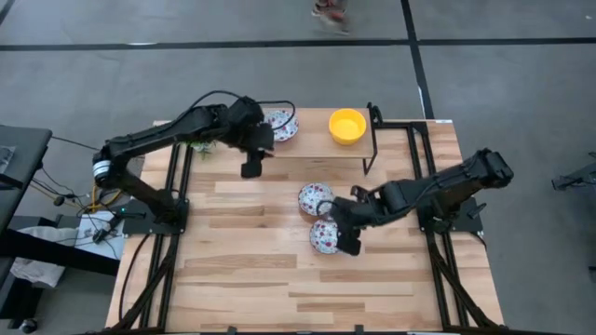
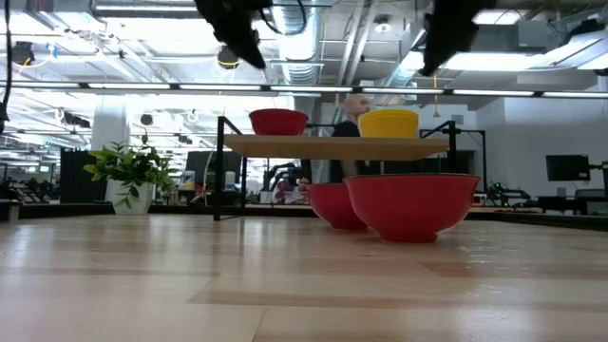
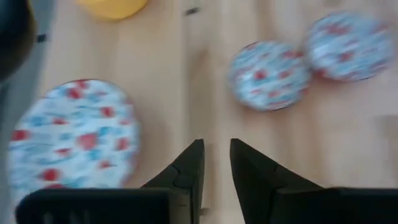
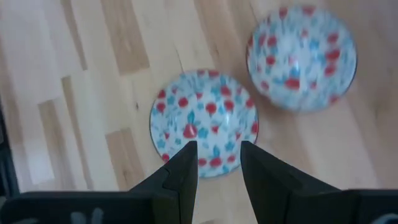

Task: Pick & Place Mini bowls
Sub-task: Stack the bottom red bowl on the other red bowl on the shelf

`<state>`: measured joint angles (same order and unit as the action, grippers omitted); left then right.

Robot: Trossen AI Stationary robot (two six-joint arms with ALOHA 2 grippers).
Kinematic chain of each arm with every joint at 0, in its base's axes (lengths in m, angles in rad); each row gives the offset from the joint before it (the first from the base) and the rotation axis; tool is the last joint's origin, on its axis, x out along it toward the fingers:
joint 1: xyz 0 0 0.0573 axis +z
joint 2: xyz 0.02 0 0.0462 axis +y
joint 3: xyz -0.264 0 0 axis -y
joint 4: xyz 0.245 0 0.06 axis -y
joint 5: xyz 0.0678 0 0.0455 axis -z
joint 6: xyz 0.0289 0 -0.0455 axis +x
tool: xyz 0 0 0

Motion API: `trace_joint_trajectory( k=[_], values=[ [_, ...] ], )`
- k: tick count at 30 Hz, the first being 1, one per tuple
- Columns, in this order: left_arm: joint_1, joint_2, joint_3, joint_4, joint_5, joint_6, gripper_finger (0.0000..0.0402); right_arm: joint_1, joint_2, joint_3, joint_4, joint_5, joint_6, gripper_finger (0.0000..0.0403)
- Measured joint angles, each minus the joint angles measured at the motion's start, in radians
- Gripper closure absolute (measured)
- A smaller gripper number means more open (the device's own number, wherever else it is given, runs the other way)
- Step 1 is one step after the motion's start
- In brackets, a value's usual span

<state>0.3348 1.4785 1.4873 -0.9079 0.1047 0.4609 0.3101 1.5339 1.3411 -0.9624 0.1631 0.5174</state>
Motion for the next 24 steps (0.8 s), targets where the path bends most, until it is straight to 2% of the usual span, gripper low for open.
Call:
trace_joint_trajectory(
  k=[4,7,12,15,19,24],
  values=[
    [-0.054,-0.093,-0.072,0.0,0.075,-0.089,0.0325,0.049,0.0,-0.075,0.023,0.021,0.177,0.029],
    [-0.1,-0.174,-0.147,0.012,0.08,-0.137,0.0325,0.064,0.0,-0.149,0.06,0.03,0.371,0.029],
    [-0.165,-0.307,-0.282,0.074,0.08,-0.222,0.0325,0.056,0.001,-0.24,0.053,0.109,0.753,0.029],
    [-0.19,-0.379,-0.354,0.129,0.08,-0.27,0.0325,0.037,0.001,-0.26,0.057,0.128,0.892,0.029],
    [-0.213,-0.457,-0.423,0.189,0.08,-0.328,0.0325,0.005,0.005,-0.26,0.117,0.126,0.928,0.029],
    [-0.228,-0.518,-0.466,0.232,0.08,-0.375,0.0325,-0.022,0.02,-0.259,0.196,0.114,0.763,0.029]
  ],
)
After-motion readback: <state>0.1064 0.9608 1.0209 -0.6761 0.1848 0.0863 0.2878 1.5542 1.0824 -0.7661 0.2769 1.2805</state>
